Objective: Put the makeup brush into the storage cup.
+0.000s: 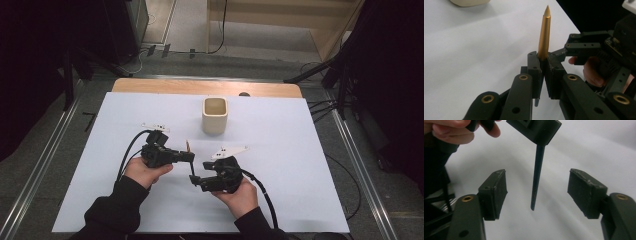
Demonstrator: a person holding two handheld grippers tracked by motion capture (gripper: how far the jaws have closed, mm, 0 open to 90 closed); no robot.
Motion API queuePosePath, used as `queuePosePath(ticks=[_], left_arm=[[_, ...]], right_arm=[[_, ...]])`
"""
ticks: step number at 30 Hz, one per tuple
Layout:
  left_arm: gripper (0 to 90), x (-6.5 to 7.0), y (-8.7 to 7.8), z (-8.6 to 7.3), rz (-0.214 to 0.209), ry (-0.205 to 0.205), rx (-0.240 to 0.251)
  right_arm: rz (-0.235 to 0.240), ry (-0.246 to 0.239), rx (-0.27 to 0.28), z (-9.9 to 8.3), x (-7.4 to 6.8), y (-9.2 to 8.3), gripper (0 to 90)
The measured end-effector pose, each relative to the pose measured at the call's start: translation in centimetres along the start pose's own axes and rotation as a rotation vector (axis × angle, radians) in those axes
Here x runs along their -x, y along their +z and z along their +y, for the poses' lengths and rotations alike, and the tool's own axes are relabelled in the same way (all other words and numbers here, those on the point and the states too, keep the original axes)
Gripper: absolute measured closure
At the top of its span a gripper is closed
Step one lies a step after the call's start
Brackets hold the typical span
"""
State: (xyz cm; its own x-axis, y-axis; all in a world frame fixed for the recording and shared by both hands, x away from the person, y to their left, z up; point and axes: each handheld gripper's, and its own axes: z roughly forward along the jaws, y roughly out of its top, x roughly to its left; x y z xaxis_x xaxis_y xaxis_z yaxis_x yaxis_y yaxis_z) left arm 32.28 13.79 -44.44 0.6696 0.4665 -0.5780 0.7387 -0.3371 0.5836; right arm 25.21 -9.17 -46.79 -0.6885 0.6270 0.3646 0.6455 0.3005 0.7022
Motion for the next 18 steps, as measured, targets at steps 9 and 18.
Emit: queuePosePath(ticks=[9,18], left_arm=[[83.7,-0.1,-0.1,0.0,-0.012,0.027,-0.029],[83.6,-0.2,-0.5,0.3,-0.056,0.071,-0.043]], right_arm=[[0.116,-0.048,-0.021,0.6,1.5,-0.6,29.0],[0.196,-0.097,-0.059,0.6,2.4,-0.5,29.1]])
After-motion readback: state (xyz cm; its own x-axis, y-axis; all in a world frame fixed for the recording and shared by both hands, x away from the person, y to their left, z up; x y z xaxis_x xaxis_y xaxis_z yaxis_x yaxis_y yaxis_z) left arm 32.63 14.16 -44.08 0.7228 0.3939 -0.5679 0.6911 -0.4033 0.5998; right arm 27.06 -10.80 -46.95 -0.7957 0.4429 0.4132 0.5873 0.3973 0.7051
